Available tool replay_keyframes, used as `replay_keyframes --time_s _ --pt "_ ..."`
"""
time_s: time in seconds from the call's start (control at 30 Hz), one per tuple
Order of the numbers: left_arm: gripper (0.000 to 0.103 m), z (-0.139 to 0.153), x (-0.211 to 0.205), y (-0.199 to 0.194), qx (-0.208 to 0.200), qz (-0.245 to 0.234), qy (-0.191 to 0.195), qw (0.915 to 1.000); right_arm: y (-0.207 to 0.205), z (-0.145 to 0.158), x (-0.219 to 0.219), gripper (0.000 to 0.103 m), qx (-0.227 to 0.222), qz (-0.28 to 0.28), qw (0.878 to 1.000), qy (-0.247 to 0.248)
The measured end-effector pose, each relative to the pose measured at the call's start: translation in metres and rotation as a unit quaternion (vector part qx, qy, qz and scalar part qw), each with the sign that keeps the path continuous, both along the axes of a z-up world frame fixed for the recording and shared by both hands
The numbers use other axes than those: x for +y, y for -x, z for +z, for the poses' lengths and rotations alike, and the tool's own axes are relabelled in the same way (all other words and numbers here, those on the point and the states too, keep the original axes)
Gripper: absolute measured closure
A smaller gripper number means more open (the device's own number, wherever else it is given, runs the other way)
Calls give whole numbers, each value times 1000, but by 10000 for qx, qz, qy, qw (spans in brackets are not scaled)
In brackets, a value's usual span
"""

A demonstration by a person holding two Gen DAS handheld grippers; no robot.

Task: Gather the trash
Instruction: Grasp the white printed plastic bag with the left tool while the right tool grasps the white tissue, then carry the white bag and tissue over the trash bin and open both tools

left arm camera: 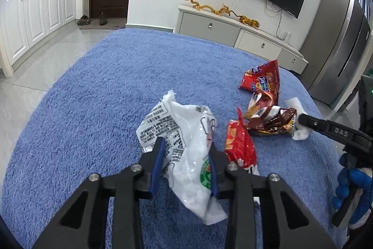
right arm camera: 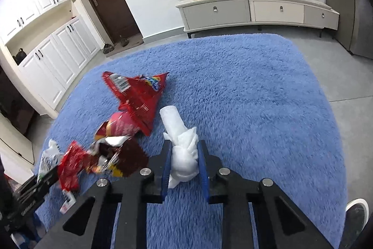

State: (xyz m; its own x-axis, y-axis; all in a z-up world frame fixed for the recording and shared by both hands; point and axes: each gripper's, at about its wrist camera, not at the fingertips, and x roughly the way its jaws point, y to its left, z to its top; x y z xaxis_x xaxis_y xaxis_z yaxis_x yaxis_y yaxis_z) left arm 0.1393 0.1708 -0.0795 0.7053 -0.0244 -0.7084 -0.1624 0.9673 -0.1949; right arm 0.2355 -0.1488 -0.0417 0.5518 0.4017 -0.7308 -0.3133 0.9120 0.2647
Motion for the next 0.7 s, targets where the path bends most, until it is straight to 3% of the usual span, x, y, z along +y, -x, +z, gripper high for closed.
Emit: replay_keyframes --time_s 0.37,0.7 --pt "74 47 -39 55 -481 -216 -541 9971 99 46 -35 84 -578 -57 9980 231" --pt "74 85 -106 109 -986 -790 -1041 9865 176 64 -70 84 -815 -330 9955 357"
